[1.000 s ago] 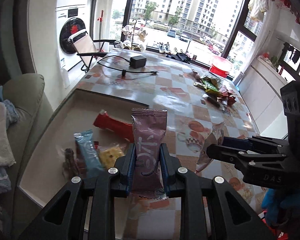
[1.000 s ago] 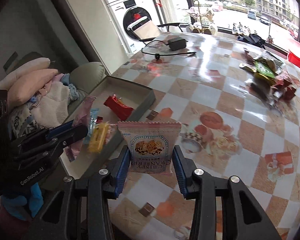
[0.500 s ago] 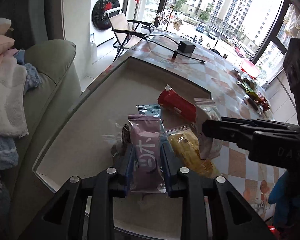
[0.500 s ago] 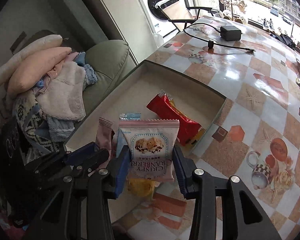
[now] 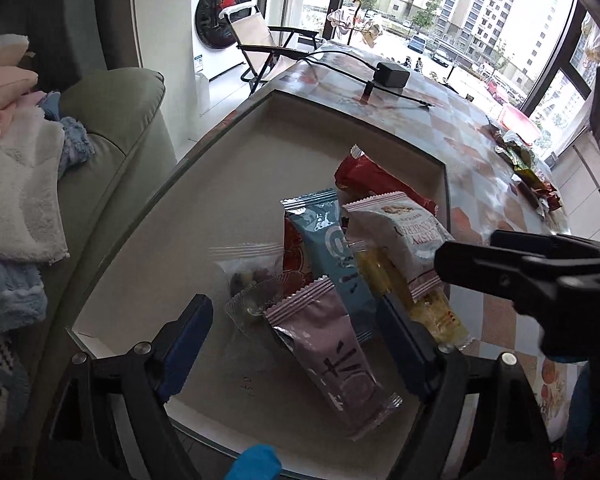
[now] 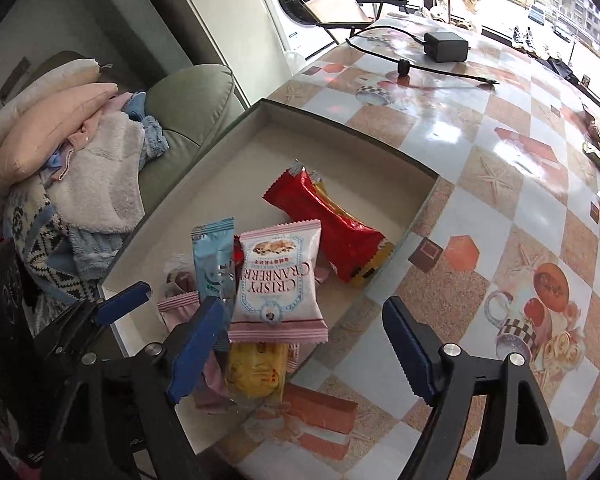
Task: Organize snacks
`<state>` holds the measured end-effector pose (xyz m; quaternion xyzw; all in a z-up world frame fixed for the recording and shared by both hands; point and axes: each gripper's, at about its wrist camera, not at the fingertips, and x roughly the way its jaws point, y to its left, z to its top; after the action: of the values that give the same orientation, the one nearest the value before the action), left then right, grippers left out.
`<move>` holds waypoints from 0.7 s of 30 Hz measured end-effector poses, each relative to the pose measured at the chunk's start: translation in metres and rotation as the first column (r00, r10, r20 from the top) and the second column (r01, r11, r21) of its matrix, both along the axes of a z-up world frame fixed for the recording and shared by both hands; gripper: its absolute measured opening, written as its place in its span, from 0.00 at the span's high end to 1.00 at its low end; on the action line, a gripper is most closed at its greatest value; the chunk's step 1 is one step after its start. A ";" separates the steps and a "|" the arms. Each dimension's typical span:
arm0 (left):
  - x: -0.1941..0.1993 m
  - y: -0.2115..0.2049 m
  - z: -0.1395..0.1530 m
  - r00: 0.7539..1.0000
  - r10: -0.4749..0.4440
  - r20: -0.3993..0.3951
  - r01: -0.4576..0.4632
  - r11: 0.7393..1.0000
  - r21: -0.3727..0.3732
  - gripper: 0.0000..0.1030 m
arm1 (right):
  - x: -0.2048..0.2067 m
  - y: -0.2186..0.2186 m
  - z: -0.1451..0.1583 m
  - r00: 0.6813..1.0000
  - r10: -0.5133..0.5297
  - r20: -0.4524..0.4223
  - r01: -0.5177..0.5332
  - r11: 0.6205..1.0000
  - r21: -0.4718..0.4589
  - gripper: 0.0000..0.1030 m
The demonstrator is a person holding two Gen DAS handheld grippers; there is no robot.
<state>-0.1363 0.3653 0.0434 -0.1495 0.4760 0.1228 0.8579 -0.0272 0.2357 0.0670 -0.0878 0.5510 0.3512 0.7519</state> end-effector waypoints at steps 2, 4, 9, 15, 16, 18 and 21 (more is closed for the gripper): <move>0.001 -0.003 0.000 1.000 0.007 -0.016 -0.007 1.000 0.025 0.16 | -0.002 -0.005 0.002 1.000 -0.013 0.009 0.013 1.000 0.000 0.00; 0.003 -0.004 0.001 0.999 0.034 -0.039 -0.032 0.998 0.061 0.16 | -0.002 -0.011 0.005 1.000 -0.024 0.008 0.023 1.000 0.005 0.00; 0.005 -0.005 0.005 0.995 0.049 -0.082 -0.043 0.997 0.069 0.16 | -0.003 -0.021 0.012 0.999 -0.037 -0.001 0.037 0.999 0.014 0.00; 0.006 -0.011 0.011 0.995 0.046 -0.092 -0.041 0.997 0.061 0.16 | -0.007 -0.029 0.016 0.999 -0.035 -0.010 0.035 0.999 0.034 0.00; 0.006 -0.012 0.011 0.995 0.048 -0.092 -0.043 0.997 0.059 0.16 | -0.009 -0.029 0.017 0.999 -0.032 -0.010 0.033 0.999 0.035 0.00; 0.004 -0.011 0.014 0.995 0.056 -0.080 -0.052 0.997 0.049 0.15 | -0.011 -0.030 0.017 1.000 -0.027 -0.009 0.028 0.999 0.037 0.00; 0.002 -0.011 0.020 0.997 0.062 -0.050 -0.061 0.998 0.032 0.16 | -0.014 -0.033 0.020 1.000 -0.019 -0.003 0.019 0.999 0.044 0.00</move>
<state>-0.1347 0.3546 0.0634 -0.1477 0.4907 0.1602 0.8436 -0.0409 0.2027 0.0869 -0.0654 0.5448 0.3561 0.7564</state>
